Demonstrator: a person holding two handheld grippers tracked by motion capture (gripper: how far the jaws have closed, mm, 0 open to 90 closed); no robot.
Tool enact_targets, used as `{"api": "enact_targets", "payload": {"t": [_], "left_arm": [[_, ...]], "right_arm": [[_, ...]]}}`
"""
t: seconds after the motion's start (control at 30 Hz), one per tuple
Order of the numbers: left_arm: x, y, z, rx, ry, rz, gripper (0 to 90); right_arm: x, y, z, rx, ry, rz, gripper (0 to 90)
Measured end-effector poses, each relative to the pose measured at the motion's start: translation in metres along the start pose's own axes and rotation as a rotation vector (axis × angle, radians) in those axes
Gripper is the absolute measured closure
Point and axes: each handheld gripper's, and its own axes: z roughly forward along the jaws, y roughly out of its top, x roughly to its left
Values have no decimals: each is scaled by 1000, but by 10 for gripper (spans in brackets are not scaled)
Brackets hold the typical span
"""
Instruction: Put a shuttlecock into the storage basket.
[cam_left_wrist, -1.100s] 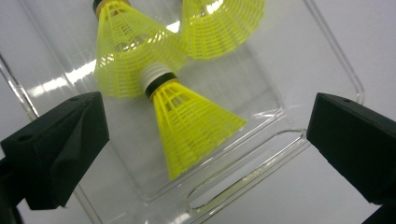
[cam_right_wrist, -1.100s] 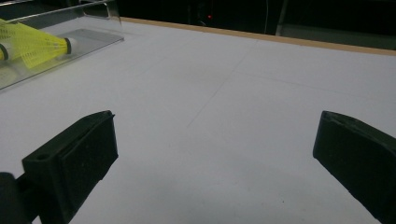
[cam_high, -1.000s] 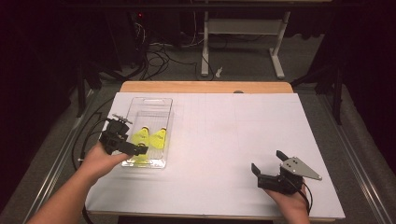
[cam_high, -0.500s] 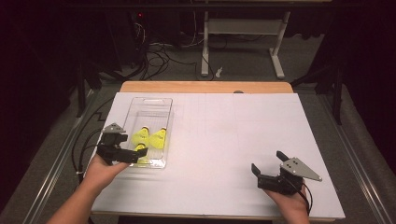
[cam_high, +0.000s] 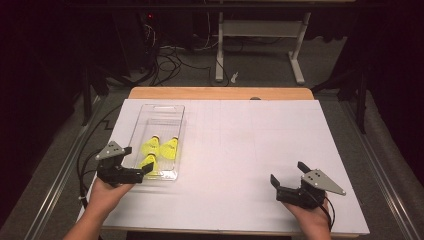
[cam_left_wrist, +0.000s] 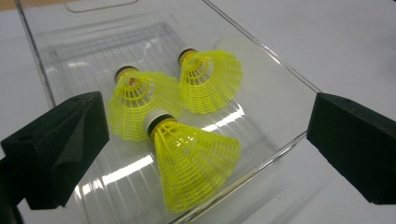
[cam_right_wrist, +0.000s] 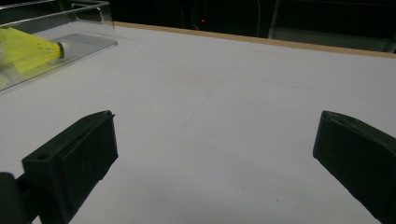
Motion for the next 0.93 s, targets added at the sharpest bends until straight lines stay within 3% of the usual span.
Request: {"api": "enact_targets", "payload": {"t": [0.3, 0.37, 0.47, 0.67, 0.93], "left_arm": [[7, 1, -15, -88, -54, -33, 6], [6, 1, -20, -115, -70, -23, 6], [6, 0, -24, -121, -90, -24, 6], [11, -3, -23, -103, -92, -36, 6], [8, -3, -26, -122, -95, -33, 6]], "right_arm": [[3, -1, 2, -11, 11, 0, 3], [4, -1, 2, -16, 11, 1, 3], [4, 0, 2, -14, 7, -1, 3], [4, 1, 1, -20, 1, -4, 3], [3, 1, -3, -32, 7, -2, 3]]}}
